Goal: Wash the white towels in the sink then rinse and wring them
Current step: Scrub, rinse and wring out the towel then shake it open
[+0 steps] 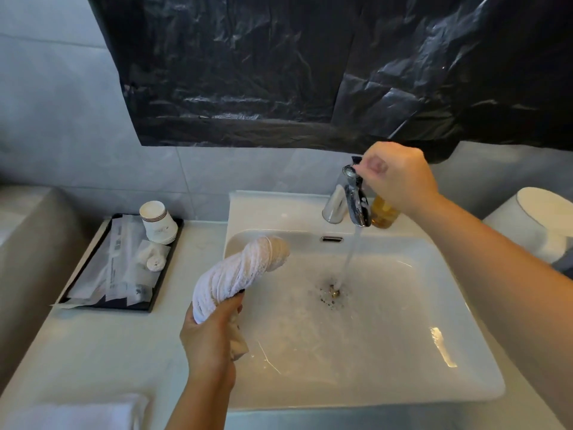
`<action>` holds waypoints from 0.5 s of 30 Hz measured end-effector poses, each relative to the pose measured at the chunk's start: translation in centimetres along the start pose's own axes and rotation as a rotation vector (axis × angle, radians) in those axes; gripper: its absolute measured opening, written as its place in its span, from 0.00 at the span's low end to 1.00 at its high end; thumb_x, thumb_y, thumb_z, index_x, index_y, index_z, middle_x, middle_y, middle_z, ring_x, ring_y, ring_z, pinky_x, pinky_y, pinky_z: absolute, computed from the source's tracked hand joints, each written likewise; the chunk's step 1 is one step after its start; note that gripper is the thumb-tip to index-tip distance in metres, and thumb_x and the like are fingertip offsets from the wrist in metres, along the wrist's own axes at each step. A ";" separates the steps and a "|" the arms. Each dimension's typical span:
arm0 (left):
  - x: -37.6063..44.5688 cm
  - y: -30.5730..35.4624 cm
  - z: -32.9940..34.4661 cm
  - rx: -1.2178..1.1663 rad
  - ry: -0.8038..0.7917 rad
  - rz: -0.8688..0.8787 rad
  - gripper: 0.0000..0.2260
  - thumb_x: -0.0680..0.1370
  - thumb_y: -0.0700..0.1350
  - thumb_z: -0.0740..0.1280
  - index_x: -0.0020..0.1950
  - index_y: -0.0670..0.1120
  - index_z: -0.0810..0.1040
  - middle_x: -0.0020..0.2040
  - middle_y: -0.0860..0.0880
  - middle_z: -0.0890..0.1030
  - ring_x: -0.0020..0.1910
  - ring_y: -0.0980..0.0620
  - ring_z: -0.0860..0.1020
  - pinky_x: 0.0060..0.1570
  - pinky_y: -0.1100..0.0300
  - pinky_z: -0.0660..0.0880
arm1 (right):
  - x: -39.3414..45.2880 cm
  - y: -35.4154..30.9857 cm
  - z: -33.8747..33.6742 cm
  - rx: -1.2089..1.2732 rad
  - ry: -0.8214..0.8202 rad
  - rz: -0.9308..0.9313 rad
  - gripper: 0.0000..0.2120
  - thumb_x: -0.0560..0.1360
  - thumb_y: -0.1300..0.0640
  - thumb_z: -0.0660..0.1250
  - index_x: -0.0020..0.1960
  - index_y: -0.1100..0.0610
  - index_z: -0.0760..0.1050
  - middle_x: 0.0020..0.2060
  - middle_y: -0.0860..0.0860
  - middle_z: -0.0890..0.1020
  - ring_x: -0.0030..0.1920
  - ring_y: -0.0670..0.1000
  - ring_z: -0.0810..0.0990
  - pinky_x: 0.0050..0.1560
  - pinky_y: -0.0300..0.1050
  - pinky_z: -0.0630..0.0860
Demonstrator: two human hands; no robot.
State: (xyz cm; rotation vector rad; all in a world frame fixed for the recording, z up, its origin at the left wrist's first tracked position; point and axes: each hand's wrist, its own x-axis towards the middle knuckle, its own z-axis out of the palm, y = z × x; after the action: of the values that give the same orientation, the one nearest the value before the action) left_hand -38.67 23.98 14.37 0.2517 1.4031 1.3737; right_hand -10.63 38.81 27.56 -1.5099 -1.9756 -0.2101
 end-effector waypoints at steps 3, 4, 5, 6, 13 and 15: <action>-0.3 0.1 0.0 -0.022 0.010 -0.015 0.14 0.71 0.38 0.74 0.56 0.47 0.80 0.40 0.43 0.77 0.28 0.50 0.66 0.21 0.65 0.62 | -4.5 -0.8 4.0 0.573 0.362 0.687 0.02 0.78 0.58 0.66 0.47 0.56 0.77 0.39 0.51 0.80 0.39 0.48 0.77 0.42 0.39 0.75; -0.3 0.2 0.1 -0.028 0.008 -0.020 0.14 0.71 0.38 0.74 0.56 0.47 0.80 0.40 0.43 0.77 0.28 0.50 0.67 0.21 0.65 0.61 | -6.0 -0.8 5.3 0.831 0.468 1.034 0.03 0.78 0.59 0.65 0.47 0.57 0.77 0.39 0.52 0.79 0.39 0.49 0.78 0.40 0.41 0.76; -0.3 0.2 0.1 -0.034 0.010 -0.019 0.14 0.72 0.38 0.74 0.55 0.47 0.80 0.40 0.43 0.78 0.28 0.50 0.68 0.21 0.65 0.61 | -7.3 -1.0 6.5 1.117 0.512 1.359 0.04 0.79 0.60 0.64 0.47 0.59 0.76 0.39 0.53 0.79 0.39 0.50 0.78 0.37 0.42 0.77; -0.3 0.3 0.1 -0.035 0.015 -0.012 0.14 0.72 0.37 0.74 0.55 0.47 0.80 0.40 0.43 0.78 0.29 0.50 0.68 0.20 0.65 0.61 | -8.4 -1.2 7.4 1.444 0.516 1.585 0.06 0.80 0.60 0.61 0.49 0.61 0.75 0.41 0.55 0.79 0.39 0.51 0.79 0.35 0.43 0.78; -1.0 0.7 -0.1 0.013 0.012 0.045 0.12 0.72 0.35 0.72 0.51 0.50 0.81 0.43 0.40 0.80 0.31 0.50 0.70 0.19 0.66 0.63 | -10.0 -3.0 11.5 1.988 0.574 1.622 0.12 0.83 0.60 0.58 0.61 0.67 0.71 0.51 0.63 0.80 0.46 0.60 0.83 0.35 0.49 0.83; -1.3 0.9 -0.3 0.020 0.007 0.055 0.13 0.72 0.34 0.72 0.51 0.49 0.81 0.44 0.39 0.80 0.31 0.50 0.70 0.18 0.66 0.63 | -10.8 -4.4 13.6 1.726 0.347 1.593 0.09 0.81 0.65 0.59 0.59 0.68 0.73 0.52 0.64 0.81 0.46 0.59 0.83 0.42 0.49 0.84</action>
State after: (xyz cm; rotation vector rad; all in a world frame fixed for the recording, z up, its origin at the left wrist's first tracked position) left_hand -38.88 23.11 15.67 0.3008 1.4252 1.4076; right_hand -18.39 35.15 11.80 -1.0355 0.1472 1.3496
